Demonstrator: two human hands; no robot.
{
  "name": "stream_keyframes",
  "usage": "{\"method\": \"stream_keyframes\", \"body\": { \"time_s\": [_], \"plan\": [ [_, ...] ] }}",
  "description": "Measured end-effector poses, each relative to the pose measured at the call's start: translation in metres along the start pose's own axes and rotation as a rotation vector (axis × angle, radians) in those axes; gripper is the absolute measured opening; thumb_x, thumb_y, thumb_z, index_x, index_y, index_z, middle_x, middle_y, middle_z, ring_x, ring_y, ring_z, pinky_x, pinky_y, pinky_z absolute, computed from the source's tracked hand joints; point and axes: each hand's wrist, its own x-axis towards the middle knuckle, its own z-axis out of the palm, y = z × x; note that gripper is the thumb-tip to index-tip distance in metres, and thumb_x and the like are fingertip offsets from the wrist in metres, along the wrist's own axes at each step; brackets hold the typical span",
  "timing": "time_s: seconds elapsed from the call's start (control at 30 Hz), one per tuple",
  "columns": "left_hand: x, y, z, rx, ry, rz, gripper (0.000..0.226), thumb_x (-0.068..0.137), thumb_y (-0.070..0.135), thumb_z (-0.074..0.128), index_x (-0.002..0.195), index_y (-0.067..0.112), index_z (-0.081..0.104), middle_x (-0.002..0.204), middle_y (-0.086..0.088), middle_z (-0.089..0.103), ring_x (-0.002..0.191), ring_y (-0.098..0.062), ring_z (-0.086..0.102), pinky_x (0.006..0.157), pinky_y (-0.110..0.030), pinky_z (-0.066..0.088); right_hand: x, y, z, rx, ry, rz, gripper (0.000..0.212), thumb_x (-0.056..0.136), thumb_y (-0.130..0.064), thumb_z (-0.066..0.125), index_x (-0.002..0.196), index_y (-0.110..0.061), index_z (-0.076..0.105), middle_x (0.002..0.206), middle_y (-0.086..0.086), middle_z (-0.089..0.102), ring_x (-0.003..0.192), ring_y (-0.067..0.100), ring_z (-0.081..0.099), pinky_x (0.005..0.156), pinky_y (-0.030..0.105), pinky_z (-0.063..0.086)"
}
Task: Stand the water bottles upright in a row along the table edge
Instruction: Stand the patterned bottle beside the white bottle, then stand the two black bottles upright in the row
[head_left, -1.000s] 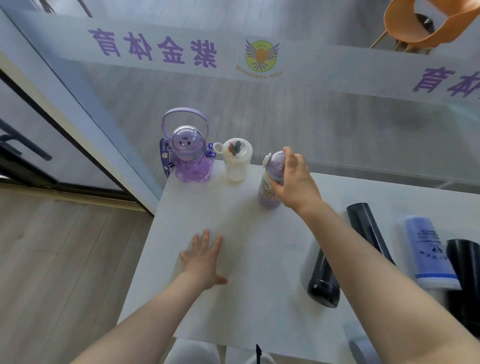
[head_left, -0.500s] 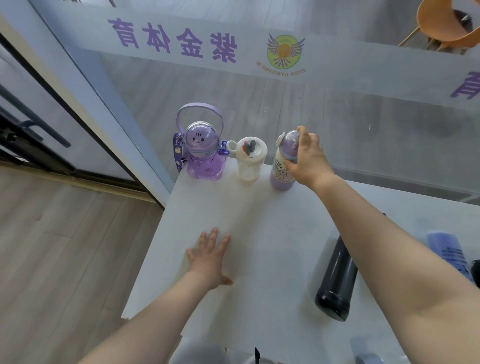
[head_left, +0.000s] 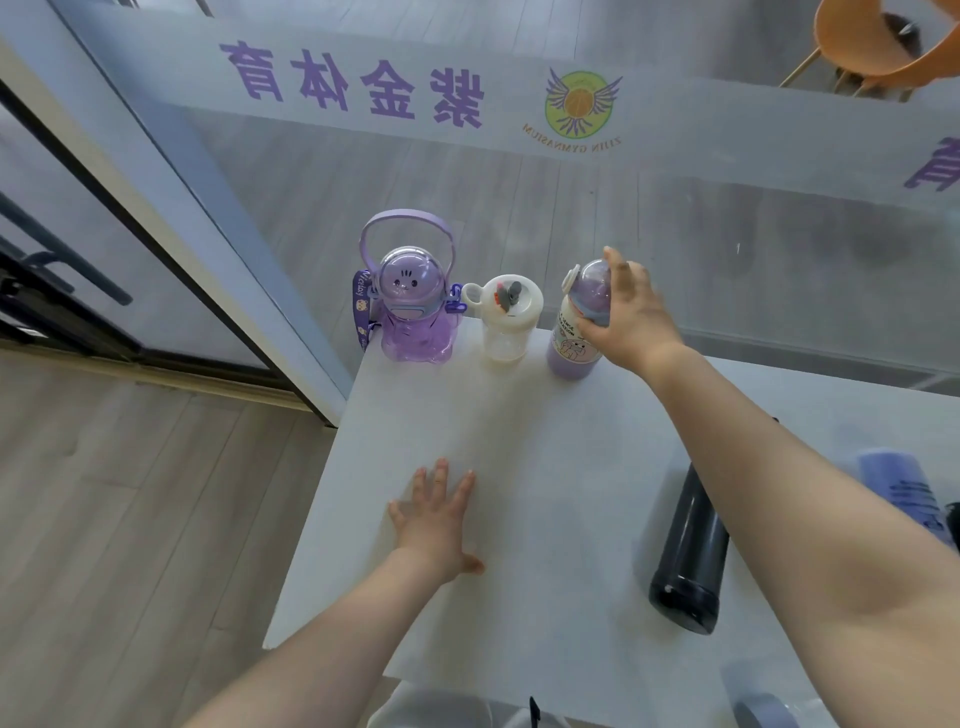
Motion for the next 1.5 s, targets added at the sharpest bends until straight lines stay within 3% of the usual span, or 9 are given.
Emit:
{"method": "stream_keyframes", "body": {
  "time_s": [0.17, 0.37, 0.63, 0.9, 1.03, 1.1, 1.23, 1.37, 1.5],
  "plan": [
    [-0.002, -0.001, -0.002, 0.012, -0.003, 0.018, 0.118, 0.074, 0.061, 0.071, 0.151, 0.036, -0.017, 0.159, -0.001, -0.028, 0.148, -0.031, -0.021, 0.114, -0.065, 0.013, -0.02, 0.0, -0.002, -0.03, 0.08, 0.037, 0.096, 0.083, -0.053, 0.061, 0.153, -0.023, 0.003, 0.159, 0.015, 0.009, 0.144, 0.034, 0.015, 0.115, 0.043, 0.016],
    [-0.002, -0.007, 0.001, 0.026, 0.006, 0.054, 0.105, 0.083, 0.06, 0.061, 0.152, 0.034, -0.014, 0.16, -0.002, -0.027, 0.148, -0.031, -0.019, 0.115, -0.064, 0.011, -0.099, 0.02, 0.007, 0.006, 0.143, 0.072, 0.075, 0.089, -0.031, 0.059, 0.15, -0.015, 0.018, 0.156, 0.013, 0.022, 0.142, 0.03, 0.02, 0.117, 0.043, 0.02],
    [-0.001, -0.007, 0.001, 0.067, 0.059, 0.147, 0.086, 0.092, 0.054, 0.049, 0.155, 0.027, -0.003, 0.163, -0.004, -0.015, 0.15, -0.03, -0.009, 0.119, -0.056, 0.011, -0.223, 0.085, 0.037, -0.015, -0.01, 0.285, 0.048, 0.095, -0.013, 0.048, 0.143, -0.014, 0.039, 0.153, 0.009, 0.032, 0.141, 0.027, 0.025, 0.116, 0.039, 0.021],
    [-0.014, 0.058, 0.016, 0.074, 0.002, 0.392, 0.082, 0.093, 0.048, 0.051, 0.155, 0.027, 0.001, 0.164, 0.001, -0.006, 0.151, -0.024, -0.002, 0.122, -0.041, 0.009, -0.27, 0.139, 0.034, -0.064, -0.191, 0.078, 0.07, 0.076, 0.013, 0.048, 0.139, -0.017, 0.044, 0.156, -0.002, 0.026, 0.143, 0.021, 0.023, 0.116, 0.029, 0.021],
    [-0.017, 0.097, 0.024, 0.008, -0.014, 0.514, 0.077, 0.094, 0.044, 0.052, 0.155, 0.028, 0.008, 0.164, 0.004, 0.003, 0.151, -0.02, 0.003, 0.122, -0.037, 0.01, -0.271, 0.158, 0.033, -0.234, -0.305, -0.061, 0.084, 0.077, 0.006, 0.05, 0.15, -0.028, 0.025, 0.161, -0.006, -0.002, 0.148, 0.02, 0.005, 0.117, 0.029, 0.01],
    [-0.019, 0.117, 0.031, -0.049, -0.016, 0.569, 0.075, 0.094, 0.045, 0.053, 0.154, 0.03, 0.013, 0.164, 0.006, 0.008, 0.15, -0.017, 0.004, 0.121, -0.033, 0.008, -0.271, 0.164, 0.031, -0.304, -0.332, -0.125, 0.087, 0.079, 0.001, 0.054, 0.152, -0.031, 0.019, 0.161, -0.002, -0.006, 0.148, 0.024, 0.005, 0.117, 0.036, 0.015],
    [-0.02, 0.148, 0.043, 0.067, 0.082, 0.512, 0.076, 0.092, 0.052, 0.05, 0.154, 0.032, 0.011, 0.164, 0.005, 0.0, 0.151, -0.021, -0.003, 0.122, -0.043, 0.005, -0.267, 0.169, 0.026, -0.394, -0.332, -0.248, 0.087, 0.058, -0.009, 0.082, 0.139, -0.02, 0.051, 0.149, 0.017, 0.039, 0.13, 0.041, 0.046, 0.097, 0.05, 0.048],
    [-0.021, 0.155, 0.053, 0.176, 0.104, 0.398, 0.083, 0.092, 0.055, 0.049, 0.154, 0.032, 0.0, 0.163, 0.005, -0.017, 0.15, -0.023, -0.015, 0.12, -0.053, -0.002, -0.256, 0.179, 0.028, -0.451, -0.351, -0.349, 0.083, 0.057, -0.039, 0.087, 0.132, -0.02, 0.057, 0.144, 0.016, 0.047, 0.129, 0.046, 0.044, 0.093, 0.058, 0.047],
    [-0.02, 0.157, 0.06, 0.197, 0.127, 0.377, 0.086, 0.09, 0.057, 0.05, 0.154, 0.033, -0.002, 0.162, 0.004, -0.019, 0.15, -0.024, -0.016, 0.119, -0.054, -0.004, -0.253, 0.188, 0.027, -0.332, -0.282, -0.36, 0.081, 0.066, -0.046, 0.081, 0.136, -0.02, 0.05, 0.146, 0.013, 0.045, 0.133, 0.047, 0.038, 0.09, 0.058, 0.05]
  ]
}}
